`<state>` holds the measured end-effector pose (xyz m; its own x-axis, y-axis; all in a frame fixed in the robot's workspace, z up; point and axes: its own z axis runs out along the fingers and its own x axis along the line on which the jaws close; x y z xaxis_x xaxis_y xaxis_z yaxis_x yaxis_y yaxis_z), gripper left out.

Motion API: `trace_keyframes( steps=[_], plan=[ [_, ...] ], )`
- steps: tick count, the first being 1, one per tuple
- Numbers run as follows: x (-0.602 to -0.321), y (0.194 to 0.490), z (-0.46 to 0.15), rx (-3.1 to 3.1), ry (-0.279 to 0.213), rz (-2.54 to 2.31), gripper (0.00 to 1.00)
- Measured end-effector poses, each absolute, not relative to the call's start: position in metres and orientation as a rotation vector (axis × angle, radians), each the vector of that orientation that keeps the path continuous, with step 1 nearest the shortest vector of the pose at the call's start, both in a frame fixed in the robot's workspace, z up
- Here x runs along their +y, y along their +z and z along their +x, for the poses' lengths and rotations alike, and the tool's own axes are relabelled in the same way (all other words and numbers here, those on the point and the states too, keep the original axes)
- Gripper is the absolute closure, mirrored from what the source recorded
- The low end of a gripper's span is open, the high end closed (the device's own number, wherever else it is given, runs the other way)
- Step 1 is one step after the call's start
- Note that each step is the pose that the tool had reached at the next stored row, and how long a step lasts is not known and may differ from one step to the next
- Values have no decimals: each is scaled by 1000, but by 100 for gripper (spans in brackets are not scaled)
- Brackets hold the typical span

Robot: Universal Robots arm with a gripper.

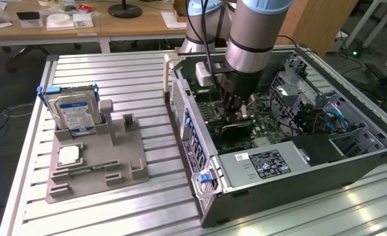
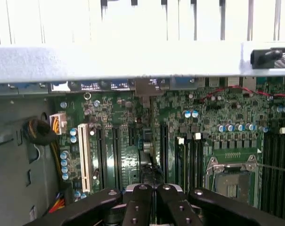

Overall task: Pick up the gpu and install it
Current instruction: 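Press down on the gpu until it lock into place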

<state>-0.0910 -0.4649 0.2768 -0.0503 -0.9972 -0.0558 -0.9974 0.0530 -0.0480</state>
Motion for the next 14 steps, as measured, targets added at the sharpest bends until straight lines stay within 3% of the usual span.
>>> trace_keyframes(
  steps=[14],
  plan=[
    [-465, 277, -94, 2256, 66, -2139, 89]
  ],
)
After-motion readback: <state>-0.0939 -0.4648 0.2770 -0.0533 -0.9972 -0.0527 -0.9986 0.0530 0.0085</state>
